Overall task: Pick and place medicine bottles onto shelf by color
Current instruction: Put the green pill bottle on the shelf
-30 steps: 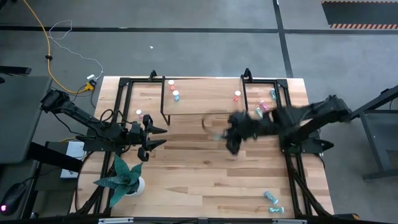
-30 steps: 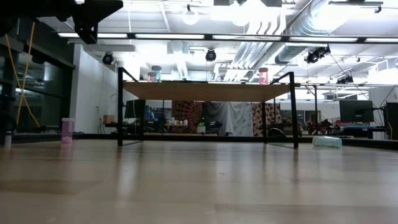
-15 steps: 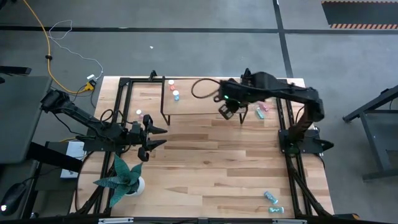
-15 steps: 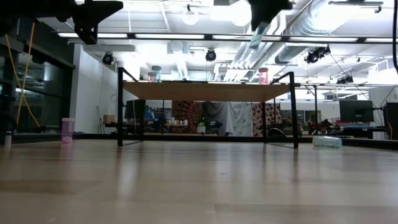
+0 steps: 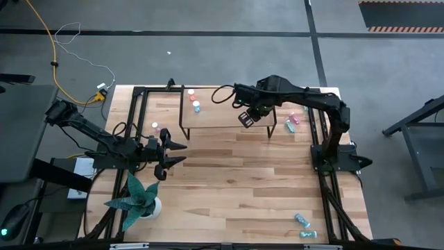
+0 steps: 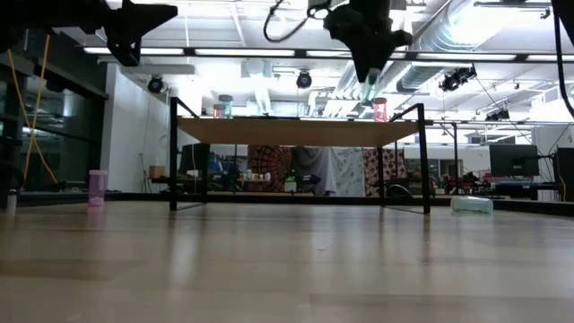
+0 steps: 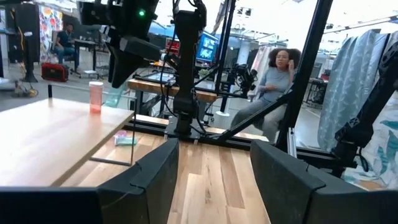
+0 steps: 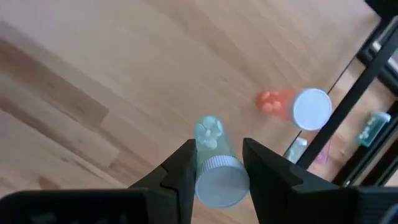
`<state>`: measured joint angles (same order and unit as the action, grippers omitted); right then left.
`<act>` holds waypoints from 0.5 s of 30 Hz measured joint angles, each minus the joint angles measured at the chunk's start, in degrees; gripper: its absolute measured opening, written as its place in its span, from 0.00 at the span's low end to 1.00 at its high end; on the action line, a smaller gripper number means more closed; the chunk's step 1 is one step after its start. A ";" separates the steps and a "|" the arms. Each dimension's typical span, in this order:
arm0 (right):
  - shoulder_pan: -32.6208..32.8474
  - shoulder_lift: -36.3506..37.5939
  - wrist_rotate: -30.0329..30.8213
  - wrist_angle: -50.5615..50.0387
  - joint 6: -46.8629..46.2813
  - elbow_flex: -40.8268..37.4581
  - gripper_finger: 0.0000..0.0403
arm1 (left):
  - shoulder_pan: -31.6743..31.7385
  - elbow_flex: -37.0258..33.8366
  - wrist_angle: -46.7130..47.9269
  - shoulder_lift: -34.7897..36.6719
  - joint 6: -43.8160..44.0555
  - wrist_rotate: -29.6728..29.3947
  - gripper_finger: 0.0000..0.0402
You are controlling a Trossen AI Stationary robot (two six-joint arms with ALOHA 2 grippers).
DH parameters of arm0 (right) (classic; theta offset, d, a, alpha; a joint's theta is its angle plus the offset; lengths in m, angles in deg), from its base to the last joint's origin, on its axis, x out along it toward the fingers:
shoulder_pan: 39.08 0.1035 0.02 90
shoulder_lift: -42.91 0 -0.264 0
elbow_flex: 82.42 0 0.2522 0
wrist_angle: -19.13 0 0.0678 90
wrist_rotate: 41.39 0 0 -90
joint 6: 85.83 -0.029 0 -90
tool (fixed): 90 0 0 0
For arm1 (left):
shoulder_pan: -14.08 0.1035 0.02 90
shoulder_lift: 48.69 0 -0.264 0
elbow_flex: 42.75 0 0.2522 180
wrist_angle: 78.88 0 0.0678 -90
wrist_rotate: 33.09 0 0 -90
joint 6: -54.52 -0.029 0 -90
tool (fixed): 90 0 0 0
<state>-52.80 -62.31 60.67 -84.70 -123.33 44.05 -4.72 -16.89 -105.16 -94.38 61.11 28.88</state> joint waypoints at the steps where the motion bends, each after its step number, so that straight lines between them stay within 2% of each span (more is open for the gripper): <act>1: -0.39 0.19 -0.35 0.24 -0.47 -0.75 0.27 | -0.01 0.00 0.00 0.00 0.43 0.00 0.47; 15: -3.31 0.37 -1.19 0.06 -2.67 -6.91 0.27 | 0.00 0.00 1.22 0.00 1.79 0.00 0.47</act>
<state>-56.11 -61.94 59.48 -84.64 -125.99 37.13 -4.72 -16.89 -103.94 -94.38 62.90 28.88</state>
